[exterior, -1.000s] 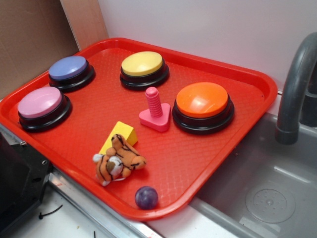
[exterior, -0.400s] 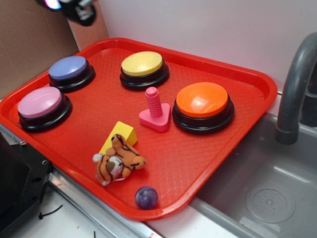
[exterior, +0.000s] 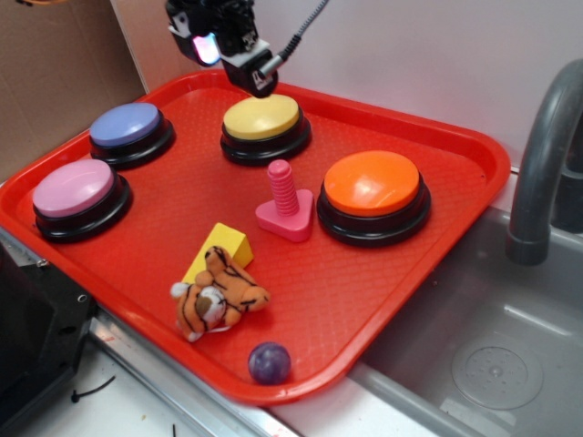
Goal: Push the yellow button.
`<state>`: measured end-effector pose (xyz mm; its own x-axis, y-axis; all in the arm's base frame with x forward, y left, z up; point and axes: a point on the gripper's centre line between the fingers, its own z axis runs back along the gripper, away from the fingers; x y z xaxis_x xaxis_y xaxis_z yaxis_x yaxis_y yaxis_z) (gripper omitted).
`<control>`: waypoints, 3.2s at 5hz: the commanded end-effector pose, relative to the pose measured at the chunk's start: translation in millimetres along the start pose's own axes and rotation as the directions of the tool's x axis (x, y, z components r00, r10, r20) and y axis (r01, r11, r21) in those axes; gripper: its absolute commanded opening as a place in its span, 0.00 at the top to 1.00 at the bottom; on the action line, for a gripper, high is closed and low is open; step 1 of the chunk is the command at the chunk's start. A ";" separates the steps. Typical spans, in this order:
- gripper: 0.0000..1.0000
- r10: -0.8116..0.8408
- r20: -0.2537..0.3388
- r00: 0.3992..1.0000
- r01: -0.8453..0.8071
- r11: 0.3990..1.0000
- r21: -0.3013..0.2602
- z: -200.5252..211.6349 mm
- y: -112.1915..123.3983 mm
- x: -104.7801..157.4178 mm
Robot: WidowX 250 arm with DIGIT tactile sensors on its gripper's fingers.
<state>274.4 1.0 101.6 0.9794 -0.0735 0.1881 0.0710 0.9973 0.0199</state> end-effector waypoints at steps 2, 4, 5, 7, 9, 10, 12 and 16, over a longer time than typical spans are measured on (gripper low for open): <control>0.00 0.022 -0.066 0.998 -0.020 0.999 0.040 -52.8 17.5 16.4; 0.00 0.020 -0.123 0.992 -0.017 0.999 0.031 -27.3 23.7 16.4; 0.00 0.034 -0.138 0.990 -0.028 0.999 0.039 -2.8 29.0 17.9; 0.00 0.103 -0.085 0.991 -0.098 0.993 0.061 36.4 39.8 11.5; 0.00 0.126 -0.091 0.988 -0.120 0.990 0.069 56.7 42.8 4.7; 0.00 0.136 -0.090 0.987 -0.130 0.989 0.069 62.5 43.3 0.7; 0.00 0.147 -0.095 0.985 -0.140 0.987 0.083 76.1 40.9 -8.0; 0.00 0.144 -0.099 0.985 -0.137 0.987 0.082 98.7 27.7 -25.7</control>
<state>230.0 32.6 178.7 0.9961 0.0816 0.0339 -0.0841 0.9932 0.0804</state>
